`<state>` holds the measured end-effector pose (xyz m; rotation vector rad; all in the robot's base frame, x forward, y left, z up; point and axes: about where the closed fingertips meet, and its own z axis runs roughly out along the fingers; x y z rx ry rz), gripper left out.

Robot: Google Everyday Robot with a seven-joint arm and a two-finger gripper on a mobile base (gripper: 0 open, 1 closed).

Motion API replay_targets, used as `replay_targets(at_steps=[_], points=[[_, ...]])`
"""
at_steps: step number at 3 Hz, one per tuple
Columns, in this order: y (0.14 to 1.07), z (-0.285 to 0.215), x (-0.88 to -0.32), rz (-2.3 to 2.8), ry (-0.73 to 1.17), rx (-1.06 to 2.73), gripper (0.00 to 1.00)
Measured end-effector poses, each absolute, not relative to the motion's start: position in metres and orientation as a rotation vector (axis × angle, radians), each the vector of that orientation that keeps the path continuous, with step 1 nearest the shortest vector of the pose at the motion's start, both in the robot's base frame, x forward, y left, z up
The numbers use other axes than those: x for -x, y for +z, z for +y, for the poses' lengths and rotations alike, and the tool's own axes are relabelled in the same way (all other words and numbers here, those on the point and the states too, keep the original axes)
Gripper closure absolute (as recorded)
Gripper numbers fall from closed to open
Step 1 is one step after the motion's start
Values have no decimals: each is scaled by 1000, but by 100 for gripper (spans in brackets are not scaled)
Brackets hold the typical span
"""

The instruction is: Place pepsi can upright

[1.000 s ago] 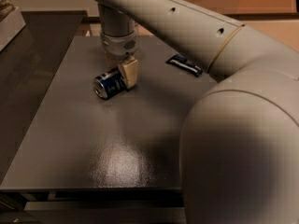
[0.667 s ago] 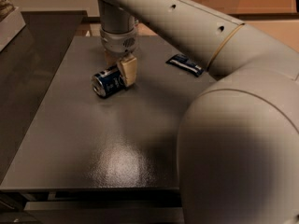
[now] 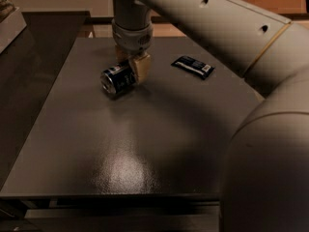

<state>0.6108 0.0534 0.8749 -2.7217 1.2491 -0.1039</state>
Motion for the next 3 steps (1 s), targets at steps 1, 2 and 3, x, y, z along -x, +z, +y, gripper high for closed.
replay_targets(at_steps=[1,2,3], points=[[898,31,-598,1123,-253,2619,100],[915,19,-588,987,-349,2519,100],[926,17,-602,964,-412,2439,100]])
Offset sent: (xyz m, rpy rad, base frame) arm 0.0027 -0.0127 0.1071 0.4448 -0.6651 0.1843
